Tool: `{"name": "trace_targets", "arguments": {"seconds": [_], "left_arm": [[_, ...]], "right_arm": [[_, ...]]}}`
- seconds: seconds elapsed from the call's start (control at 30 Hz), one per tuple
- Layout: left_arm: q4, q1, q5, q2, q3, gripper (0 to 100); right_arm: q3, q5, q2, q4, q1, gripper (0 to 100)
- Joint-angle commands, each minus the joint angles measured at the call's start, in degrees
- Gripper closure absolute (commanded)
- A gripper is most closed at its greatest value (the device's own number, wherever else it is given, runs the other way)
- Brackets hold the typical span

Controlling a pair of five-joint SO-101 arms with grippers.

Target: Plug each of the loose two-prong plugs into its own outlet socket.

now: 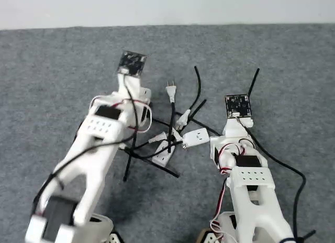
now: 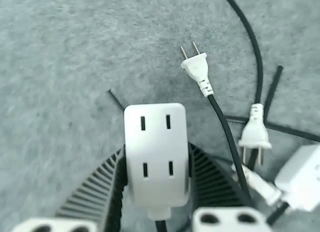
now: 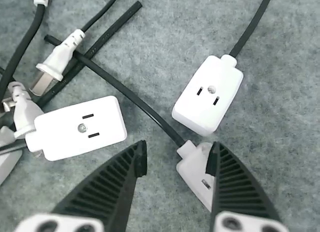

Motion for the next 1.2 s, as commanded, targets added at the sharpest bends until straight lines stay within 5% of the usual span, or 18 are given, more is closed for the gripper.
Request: {"name": "trace_targets", "arguments": {"seconds": [0.0, 0.3, 0.63, 0.9, 1.17], "left_arm": [[2.1, -2.7, 2.1, -11.4, 5.8, 99], [1.5, -8.9, 1.7, -18.5, 22.7, 99], [-9.8, -9.3, 2.1, -18.4, 27.0, 98], [-10.1, -9.2, 2.2, -18.4, 28.1, 76], [-10.2, -8.4, 2.2, -18.5, 28.6, 75]], "right_arm": [[-0.8, -0.4, 0.2, -1.4, 0.2, 80.5], [-0.7, -0.4, 0.2, -1.4, 0.2, 80.5], [-0.6, -0.4, 0.1, -0.7, 0.3, 80.5], [-0.6, -0.4, 0.2, -0.7, 0.4, 80.5], [-0.6, -0.4, 0.0, -0.7, 0.4, 80.5]]}}
